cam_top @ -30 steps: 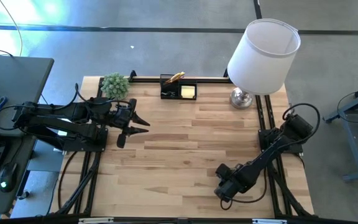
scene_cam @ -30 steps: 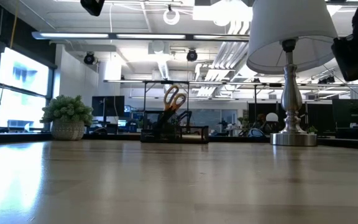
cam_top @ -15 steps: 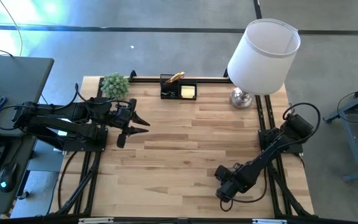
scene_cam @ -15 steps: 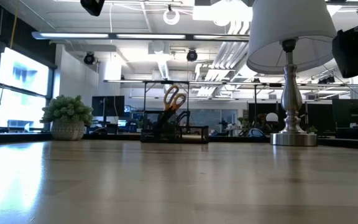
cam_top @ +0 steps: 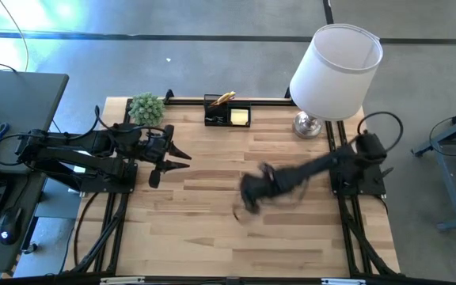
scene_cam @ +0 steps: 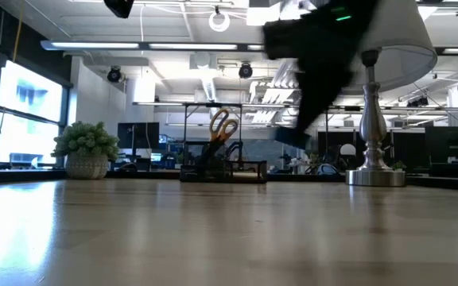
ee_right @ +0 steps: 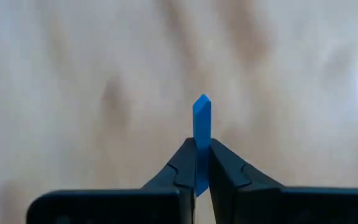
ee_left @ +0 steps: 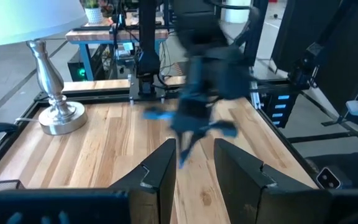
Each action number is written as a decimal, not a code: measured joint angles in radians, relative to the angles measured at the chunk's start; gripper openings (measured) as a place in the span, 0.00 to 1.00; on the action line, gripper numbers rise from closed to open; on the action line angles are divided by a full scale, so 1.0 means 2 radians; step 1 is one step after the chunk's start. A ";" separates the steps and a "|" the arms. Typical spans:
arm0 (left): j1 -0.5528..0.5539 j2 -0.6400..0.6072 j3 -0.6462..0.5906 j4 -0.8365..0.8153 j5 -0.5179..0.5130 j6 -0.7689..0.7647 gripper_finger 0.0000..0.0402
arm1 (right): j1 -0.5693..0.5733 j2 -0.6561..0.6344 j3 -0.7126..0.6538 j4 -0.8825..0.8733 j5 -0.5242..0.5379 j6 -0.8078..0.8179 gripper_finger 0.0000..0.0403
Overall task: Pick and place office supplies into organizer
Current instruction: Put the eraser into the bottom left slot of the desk organizer, then return to Home Position
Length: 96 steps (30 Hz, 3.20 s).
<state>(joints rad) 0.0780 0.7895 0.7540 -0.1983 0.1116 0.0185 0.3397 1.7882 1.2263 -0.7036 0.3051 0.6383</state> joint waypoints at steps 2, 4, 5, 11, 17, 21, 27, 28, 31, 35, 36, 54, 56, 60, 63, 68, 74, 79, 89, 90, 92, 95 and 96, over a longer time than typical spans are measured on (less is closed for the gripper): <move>0.000 0.000 0.000 0.004 0.000 0.000 0.24 | -0.056 0.000 0.018 0.032 0.005 -0.088 0.02; 0.000 0.000 0.000 0.009 0.000 0.003 0.24 | -0.111 0.000 0.033 0.078 0.000 -0.173 0.01; 0.000 0.000 0.000 0.010 0.000 0.005 0.24 | -0.138 0.000 0.039 0.107 -0.009 -0.213 0.01; 0.000 0.000 0.000 0.010 0.000 0.016 0.24 | -0.284 0.000 0.053 0.269 -0.076 -0.375 0.02; 0.000 0.000 0.000 0.012 -0.002 0.033 0.24 | -0.379 0.033 0.065 0.354 -0.185 -0.398 0.01; 0.000 0.000 0.000 0.013 -0.022 0.042 0.24 | -0.385 0.098 0.134 0.297 -0.213 -0.425 0.02; 0.000 0.000 0.000 0.011 -0.028 0.043 0.24 | -0.382 0.194 0.301 0.095 -0.149 -0.478 0.02; 0.000 0.000 0.000 0.010 -0.028 0.042 0.24 | -0.383 0.207 0.324 0.074 -0.149 -0.480 0.02; 0.000 0.000 0.000 0.007 -0.029 0.041 0.24 | -0.383 0.243 0.381 0.027 -0.145 -0.484 0.03; 0.000 0.000 0.000 -0.004 -0.029 0.040 0.24 | -0.382 0.273 0.426 0.003 -0.126 -0.490 0.03; 0.000 0.000 0.000 -0.007 -0.028 0.039 0.24 | -0.382 0.277 0.432 0.001 -0.121 -0.490 0.04; 0.000 0.000 0.000 -0.011 -0.039 0.027 0.24 | -0.382 0.278 0.436 -0.034 -0.093 -0.484 0.28; 0.000 0.000 0.000 -0.010 -0.039 0.026 0.24 | -0.382 0.278 0.438 -0.038 -0.090 -0.486 0.29; 0.000 0.000 0.000 -0.010 -0.039 0.026 0.24 | -0.379 0.278 0.441 -0.040 -0.082 -0.489 0.30; 0.000 0.000 0.000 -0.010 -0.039 0.026 0.24 | -0.376 0.274 0.441 -0.036 -0.074 -0.494 0.30; 0.000 0.000 0.000 -0.010 -0.039 0.024 0.24 | -0.366 0.265 0.441 -0.027 -0.069 -0.507 0.30; 0.000 0.000 0.000 -0.011 -0.039 0.024 0.24 | -0.349 0.243 0.441 -0.050 -0.026 -0.501 0.30; 0.000 0.000 0.000 -0.011 -0.039 0.024 0.24 | -0.325 0.207 0.441 -0.092 -0.012 -0.483 0.28; 0.000 -0.012 0.000 -0.006 -0.039 0.015 0.23 | -0.283 0.120 0.405 -0.159 -0.074 -0.418 0.14; 0.000 -0.017 0.000 -0.012 -0.037 0.015 0.22 | -0.279 0.110 0.391 -0.159 -0.075 -0.412 0.12; 0.000 -0.031 0.000 -0.029 -0.028 0.014 0.18 | -0.269 0.087 0.355 -0.154 -0.078 -0.395 0.09; 0.000 -0.061 -0.005 -0.042 -0.015 0.014 0.11 | -0.255 0.039 0.281 -0.119 -0.078 -0.374 0.06; 0.000 -0.072 -0.014 -0.036 -0.010 0.015 0.09 | -0.251 0.019 0.250 -0.100 -0.079 -0.367 0.05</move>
<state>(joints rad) 0.0772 0.6464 0.7269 -0.2709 0.0924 0.0491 -0.1615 1.8257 1.7253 -0.9037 0.1469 -0.0959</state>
